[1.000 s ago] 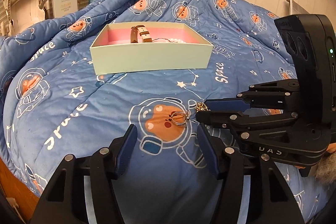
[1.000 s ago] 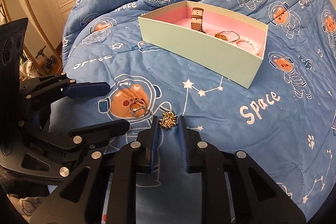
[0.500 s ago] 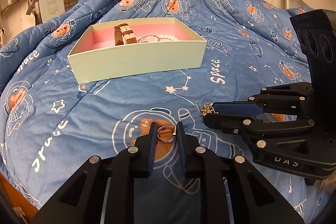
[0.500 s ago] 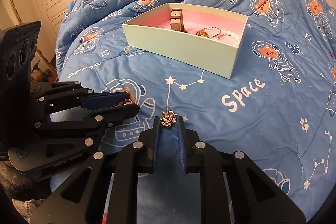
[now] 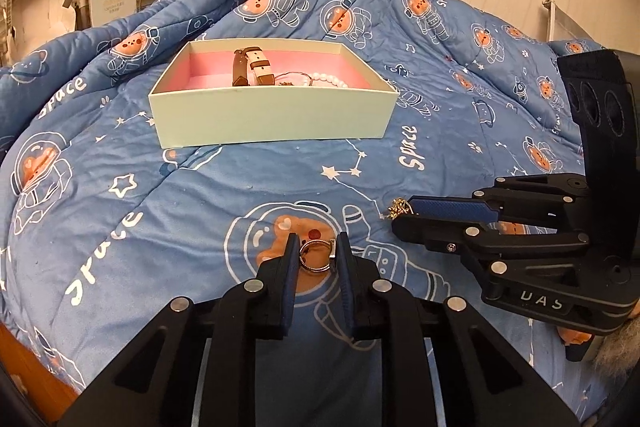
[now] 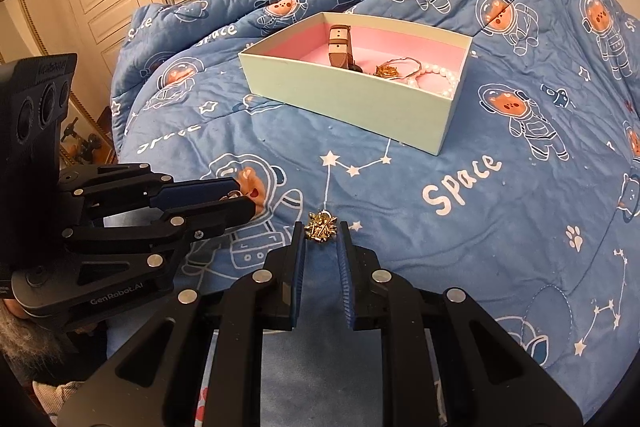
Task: Organize jewelry
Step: 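Grasp the silver ring with the left tool while the right tool grasps the gold starburst charm, then carry the silver ring with the left tool while the right tool carries the starburst charm into the box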
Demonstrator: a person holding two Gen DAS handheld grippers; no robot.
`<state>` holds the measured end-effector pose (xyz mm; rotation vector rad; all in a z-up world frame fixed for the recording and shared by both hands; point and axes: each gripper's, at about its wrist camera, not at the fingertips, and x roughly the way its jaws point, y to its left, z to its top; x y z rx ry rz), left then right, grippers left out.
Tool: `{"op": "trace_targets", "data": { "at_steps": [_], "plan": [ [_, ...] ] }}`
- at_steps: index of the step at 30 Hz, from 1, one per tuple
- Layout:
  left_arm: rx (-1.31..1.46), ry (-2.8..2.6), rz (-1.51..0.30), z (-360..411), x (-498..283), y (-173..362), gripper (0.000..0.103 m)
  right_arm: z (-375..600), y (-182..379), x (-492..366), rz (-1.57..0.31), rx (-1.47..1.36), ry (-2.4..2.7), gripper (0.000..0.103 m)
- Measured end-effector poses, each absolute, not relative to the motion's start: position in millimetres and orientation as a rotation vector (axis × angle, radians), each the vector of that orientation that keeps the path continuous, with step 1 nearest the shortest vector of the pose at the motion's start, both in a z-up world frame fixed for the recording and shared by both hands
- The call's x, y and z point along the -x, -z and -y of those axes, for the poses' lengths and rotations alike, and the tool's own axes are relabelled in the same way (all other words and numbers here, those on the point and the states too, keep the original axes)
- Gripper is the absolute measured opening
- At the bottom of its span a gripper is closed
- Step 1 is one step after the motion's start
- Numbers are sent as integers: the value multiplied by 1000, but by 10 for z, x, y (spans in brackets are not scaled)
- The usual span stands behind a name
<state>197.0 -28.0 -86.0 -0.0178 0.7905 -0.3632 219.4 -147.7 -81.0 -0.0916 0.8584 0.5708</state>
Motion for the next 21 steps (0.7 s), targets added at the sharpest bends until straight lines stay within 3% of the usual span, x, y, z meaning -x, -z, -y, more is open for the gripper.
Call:
{"op": "trace_targets", "data": {
  "at_steps": [21],
  "plan": [
    [86,346,-728,-93,-2487,205,18,1215,65,-2694,-716,141,-627,17]
  ]
}}
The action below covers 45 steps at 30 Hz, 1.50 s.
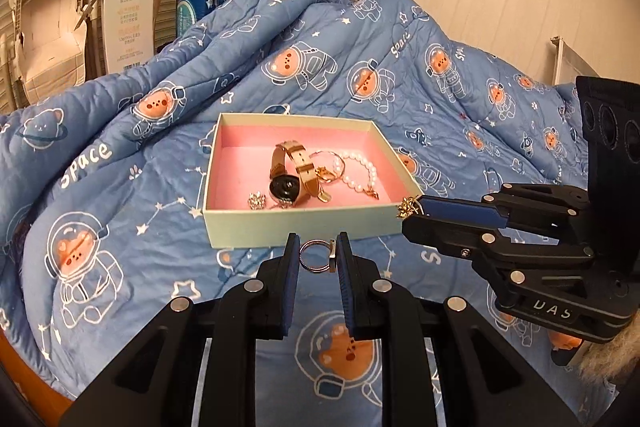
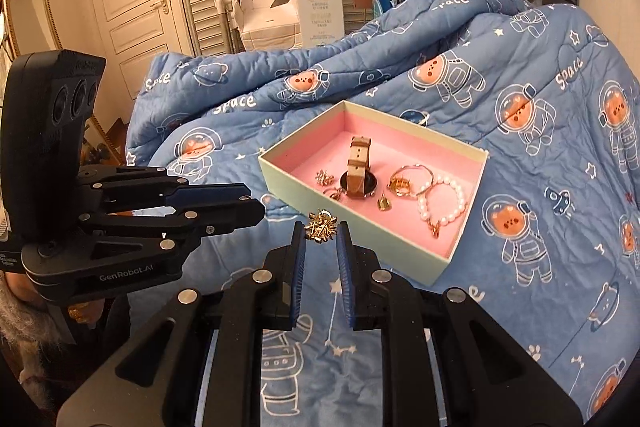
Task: Organize jewelry
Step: 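Carry the silver ring with the left tool while the right tool carries the starburst charm into the box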
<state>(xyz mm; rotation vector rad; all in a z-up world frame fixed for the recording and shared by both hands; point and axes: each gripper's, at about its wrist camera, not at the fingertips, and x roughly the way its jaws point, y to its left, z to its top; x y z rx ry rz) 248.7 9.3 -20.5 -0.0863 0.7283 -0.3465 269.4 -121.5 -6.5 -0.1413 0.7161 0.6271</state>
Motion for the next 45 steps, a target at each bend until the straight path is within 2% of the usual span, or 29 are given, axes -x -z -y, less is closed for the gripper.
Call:
{"op": "trace_targets", "data": {
  "at_steps": [19,45],
  "plan": [
    [108,293,-869,-178,-3339,328,18,1080,274,-3626,-897,222,-565,17],
    [98,277,-984,136,-4037,430,18,970,555,-3706,-982,348,-650,17]
  ]
}}
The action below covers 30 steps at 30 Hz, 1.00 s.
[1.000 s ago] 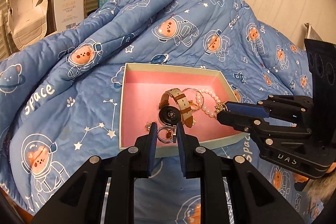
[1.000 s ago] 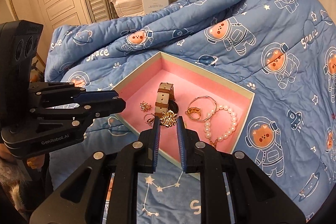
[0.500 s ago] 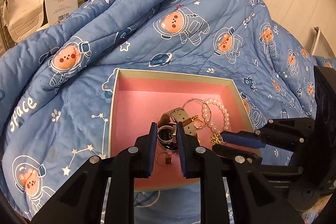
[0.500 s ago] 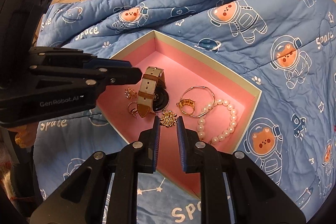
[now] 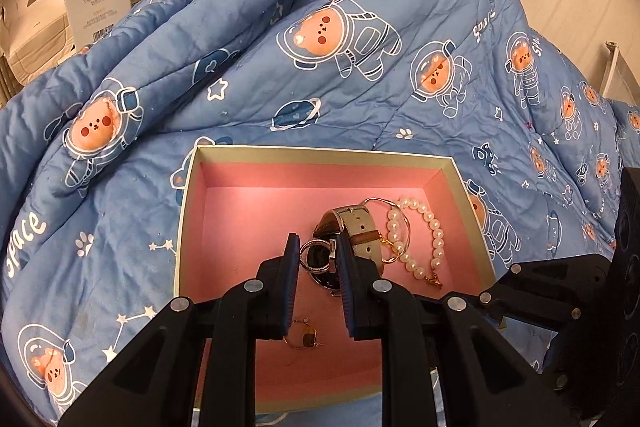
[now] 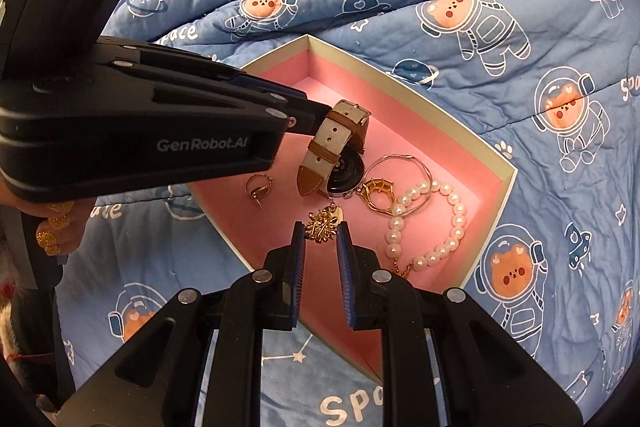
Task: Organize jewelry
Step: 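Carry the silver ring with the left tool while the right tool carries the starburst charm into the box, then open the left tool to drop the ring while the right tool releases the starburst charm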
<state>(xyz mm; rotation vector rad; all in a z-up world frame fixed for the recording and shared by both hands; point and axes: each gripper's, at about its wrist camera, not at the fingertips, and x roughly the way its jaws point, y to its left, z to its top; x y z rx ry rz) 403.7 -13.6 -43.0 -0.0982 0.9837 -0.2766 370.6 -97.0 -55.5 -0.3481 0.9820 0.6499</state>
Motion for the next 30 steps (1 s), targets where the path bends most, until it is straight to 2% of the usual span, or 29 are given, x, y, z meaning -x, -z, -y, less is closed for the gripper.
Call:
{"op": "trace_targets", "data": {
  "at_steps": [13,19,21,26,30],
  "plan": [
    [65,286,-997,203,-4053,493,19,913,539,-3713,-974,379,-665,17],
    [74,281,-995,175,-4031,498,28,892,532,-3689,-967,389,-658,17],
    [73,276,-994,169,-4023,501,35,891,528,-3686,-963,392,-651,20],
    [89,257,-963,122,-4006,449,48,928,469,-3683,-924,391,-622,45],
    [114,260,-923,80,-3985,351,59,956,425,-3645,-907,401,-616,45]
  ]
}}
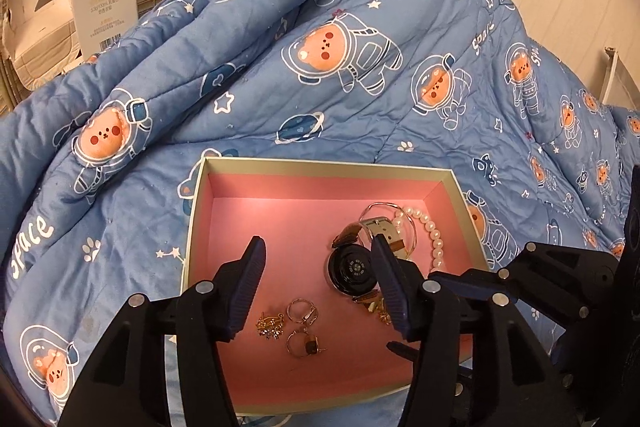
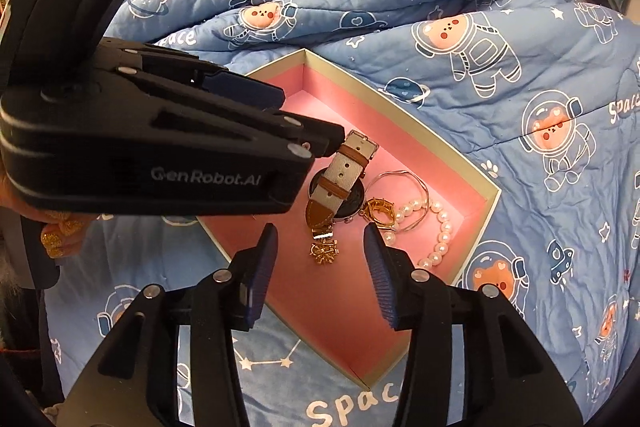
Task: Organize jewelry
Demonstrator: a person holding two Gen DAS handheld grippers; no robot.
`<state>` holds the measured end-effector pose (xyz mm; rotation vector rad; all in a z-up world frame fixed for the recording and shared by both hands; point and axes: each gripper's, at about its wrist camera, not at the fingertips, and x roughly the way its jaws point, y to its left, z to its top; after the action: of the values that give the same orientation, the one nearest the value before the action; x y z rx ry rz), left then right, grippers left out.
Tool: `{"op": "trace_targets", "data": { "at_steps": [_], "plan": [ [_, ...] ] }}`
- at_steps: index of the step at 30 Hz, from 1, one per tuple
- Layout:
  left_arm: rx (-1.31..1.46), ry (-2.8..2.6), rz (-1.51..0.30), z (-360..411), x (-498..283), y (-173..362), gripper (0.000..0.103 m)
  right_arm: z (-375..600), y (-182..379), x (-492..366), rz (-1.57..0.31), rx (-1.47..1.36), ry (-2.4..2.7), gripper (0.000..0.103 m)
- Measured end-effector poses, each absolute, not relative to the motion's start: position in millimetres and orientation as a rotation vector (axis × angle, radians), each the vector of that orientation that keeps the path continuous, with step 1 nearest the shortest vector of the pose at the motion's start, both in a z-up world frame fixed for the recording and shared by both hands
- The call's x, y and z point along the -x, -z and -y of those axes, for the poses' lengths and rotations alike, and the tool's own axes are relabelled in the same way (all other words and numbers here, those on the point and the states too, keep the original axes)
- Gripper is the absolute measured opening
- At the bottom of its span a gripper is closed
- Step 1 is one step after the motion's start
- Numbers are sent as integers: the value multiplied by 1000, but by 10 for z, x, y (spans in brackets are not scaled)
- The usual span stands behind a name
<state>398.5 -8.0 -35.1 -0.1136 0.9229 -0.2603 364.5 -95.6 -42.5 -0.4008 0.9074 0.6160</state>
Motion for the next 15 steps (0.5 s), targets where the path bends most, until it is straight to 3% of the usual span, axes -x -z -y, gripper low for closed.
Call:
{"op": "trace_targets", "data": {
  "at_steps": [4,6,7,8,15],
  "plan": [
    [143,275,-875,50,-3931,236,68,1009,390,-3589,-891,383,-606,46],
    [147,276,-857,53,-3891,189,74,1038,357,-3557,-878,372,-599,55],
    [143,273,-844,55,-3862,167,76,1058,331,-3530,-862,363,-590,66],
    [138,270,-831,59,-3832,143,79,1075,307,-3506,-851,354,-586,70],
    [54,177,-699,-12,-3517,-14,94,1295,187,-3413,-828,224,-542,72]
  ]
}}
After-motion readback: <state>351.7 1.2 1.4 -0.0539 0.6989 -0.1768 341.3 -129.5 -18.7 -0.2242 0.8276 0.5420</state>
